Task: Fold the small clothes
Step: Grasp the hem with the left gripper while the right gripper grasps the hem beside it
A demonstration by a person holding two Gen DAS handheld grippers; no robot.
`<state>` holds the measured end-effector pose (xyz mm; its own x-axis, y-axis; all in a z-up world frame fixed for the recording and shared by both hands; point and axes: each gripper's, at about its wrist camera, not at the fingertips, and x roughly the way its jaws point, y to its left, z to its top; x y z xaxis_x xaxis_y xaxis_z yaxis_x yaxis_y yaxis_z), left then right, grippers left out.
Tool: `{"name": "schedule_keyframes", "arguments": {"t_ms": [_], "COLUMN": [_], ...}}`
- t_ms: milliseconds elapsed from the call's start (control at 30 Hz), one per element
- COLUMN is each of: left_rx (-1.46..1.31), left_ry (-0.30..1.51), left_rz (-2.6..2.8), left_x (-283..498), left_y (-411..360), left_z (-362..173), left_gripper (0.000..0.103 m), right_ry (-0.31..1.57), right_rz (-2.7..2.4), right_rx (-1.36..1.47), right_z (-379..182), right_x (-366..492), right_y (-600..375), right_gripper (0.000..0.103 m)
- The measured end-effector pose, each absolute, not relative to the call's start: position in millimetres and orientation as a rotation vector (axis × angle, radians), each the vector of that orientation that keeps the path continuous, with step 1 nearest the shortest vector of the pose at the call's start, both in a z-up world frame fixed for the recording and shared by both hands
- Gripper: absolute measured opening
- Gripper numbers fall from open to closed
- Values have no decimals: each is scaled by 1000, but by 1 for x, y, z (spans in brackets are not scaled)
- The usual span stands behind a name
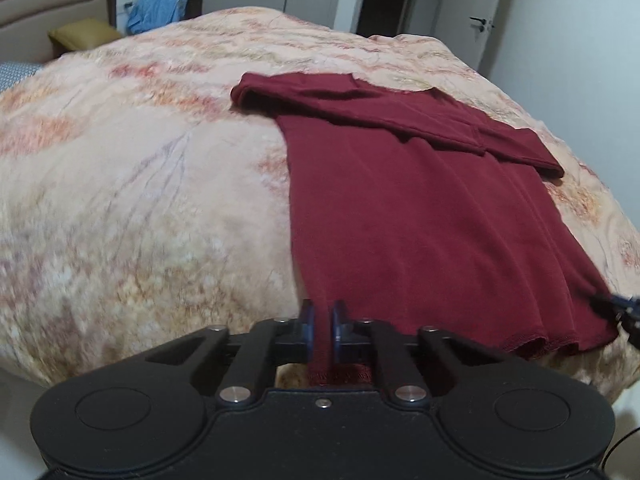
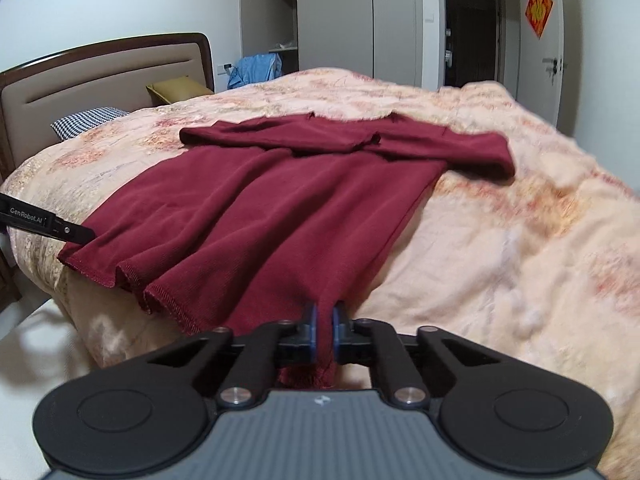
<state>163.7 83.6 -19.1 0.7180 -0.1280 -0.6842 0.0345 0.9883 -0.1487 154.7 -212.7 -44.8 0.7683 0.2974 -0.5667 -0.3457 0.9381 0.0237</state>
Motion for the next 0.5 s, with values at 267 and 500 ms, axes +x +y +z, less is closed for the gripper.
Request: {"name": "schedule_keyframes", "arguments": {"t_ms": [267,500], "left_rx": [-104,-93], "left_ry": [735,747], "left_rz": [-49,-25], "left_x": [154,156], "left_y": [92,93], "left_z": [-10,-25], "left_gripper": [4,4], "right_ry": [520,565], "right_rz": [231,224], "right_rx": [-125,-210], "right_z": [-17,-37], "right_x": [135,143], "right_y": [-252,-248], "right_gripper": [6,6]}}
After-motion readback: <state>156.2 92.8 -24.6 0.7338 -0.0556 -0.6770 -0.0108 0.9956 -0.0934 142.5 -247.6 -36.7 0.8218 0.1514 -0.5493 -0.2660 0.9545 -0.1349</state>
